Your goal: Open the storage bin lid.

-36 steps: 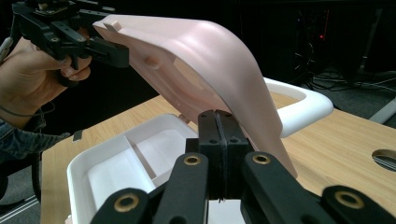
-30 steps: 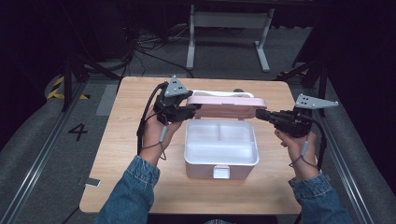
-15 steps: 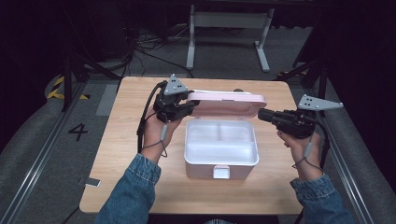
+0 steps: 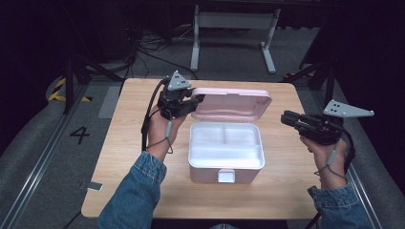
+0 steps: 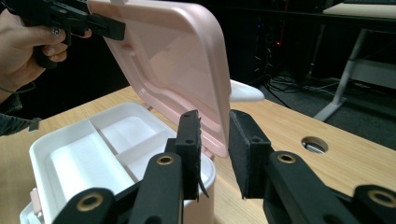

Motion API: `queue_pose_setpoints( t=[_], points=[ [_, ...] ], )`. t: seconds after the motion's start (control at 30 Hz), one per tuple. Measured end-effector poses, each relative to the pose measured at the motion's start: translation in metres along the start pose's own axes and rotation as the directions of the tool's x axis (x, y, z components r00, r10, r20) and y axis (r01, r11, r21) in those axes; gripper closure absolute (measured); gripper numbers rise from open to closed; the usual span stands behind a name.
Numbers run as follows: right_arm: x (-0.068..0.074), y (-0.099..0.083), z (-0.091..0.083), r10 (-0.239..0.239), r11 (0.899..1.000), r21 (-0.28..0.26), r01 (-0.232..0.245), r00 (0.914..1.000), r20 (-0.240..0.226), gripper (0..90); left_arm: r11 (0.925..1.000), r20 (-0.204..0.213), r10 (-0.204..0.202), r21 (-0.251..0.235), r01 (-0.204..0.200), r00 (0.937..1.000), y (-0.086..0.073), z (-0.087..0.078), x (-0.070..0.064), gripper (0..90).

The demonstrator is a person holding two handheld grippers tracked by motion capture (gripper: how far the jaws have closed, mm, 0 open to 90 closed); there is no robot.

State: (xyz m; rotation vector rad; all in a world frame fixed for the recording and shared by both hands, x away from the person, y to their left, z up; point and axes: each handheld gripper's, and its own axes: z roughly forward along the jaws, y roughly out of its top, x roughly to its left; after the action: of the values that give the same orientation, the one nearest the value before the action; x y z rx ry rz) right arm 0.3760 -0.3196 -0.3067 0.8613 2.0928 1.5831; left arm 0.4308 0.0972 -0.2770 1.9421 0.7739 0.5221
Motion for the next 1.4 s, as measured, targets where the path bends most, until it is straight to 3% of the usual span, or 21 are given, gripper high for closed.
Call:
queue_pose_setpoints(
  t=[0.27, 0.37, 0.4, 0.7, 0.8, 1.03, 1.27, 1.4],
  points=[
    [-0.004, -0.008, -0.014, 0.018, 1.000, 0.013, -0.019, 0.9990, 0.042, 71.8, 0.9998, -0.014, -0.005, 0.021, 0.005, 0.9999, 0.008, 0.014, 0.013, 67.7],
    [-0.006, -0.011, -0.018, 0.028, 0.999, 0.017, -0.029, 0.9984, 0.049, 69.1, 0.9963, -0.066, 0.071, 0.052, -0.068, 0.9953, 0.012, 0.022, 0.018, 67.8],
    [-0.006, -0.011, -0.018, 0.028, 0.999, 0.017, -0.029, 0.9984, 0.049, 69.1, 0.9963, -0.066, 0.071, 0.052, -0.068, 0.9953, 0.012, 0.022, 0.018, 67.8],
    [-0.010, -0.014, -0.013, 0.035, 0.999, 0.032, -0.036, 0.9988, 0.036, 64.5, 0.9978, -0.081, 0.023, 0.064, -0.018, 0.9964, 0.014, 0.038, 0.033, 70.2],
    [-0.010, -0.015, -0.012, 0.032, 0.999, 0.043, -0.033, 0.9990, 0.031, 62.0, 0.9977, -0.076, -0.017, 0.065, 0.022, 0.9970, 0.013, 0.044, 0.039, 70.8],
    [-0.016, -0.019, -0.009, 0.031, 0.997, 0.070, -0.033, 0.9989, 0.035, 52.8, 0.9926, -0.092, -0.043, 0.109, 0.053, 0.9949, 0.016, 0.056, 0.049, 71.6],
    [-0.015, -0.020, -0.007, 0.010, 0.998, 0.069, -0.012, 0.9994, 0.032, 50.4, 0.9839, -0.099, -0.097, 0.141, 0.110, 0.9903, 0.015, 0.073, 0.060, 71.7],
    [-0.017, -0.021, -0.007, 0.008, 0.997, 0.076, -0.010, 0.9993, 0.035, 49.4, 0.9795, -0.106, -0.107, 0.159, 0.123, 0.9886, 0.012, 0.080, 0.065, 73.7]
  ],
)
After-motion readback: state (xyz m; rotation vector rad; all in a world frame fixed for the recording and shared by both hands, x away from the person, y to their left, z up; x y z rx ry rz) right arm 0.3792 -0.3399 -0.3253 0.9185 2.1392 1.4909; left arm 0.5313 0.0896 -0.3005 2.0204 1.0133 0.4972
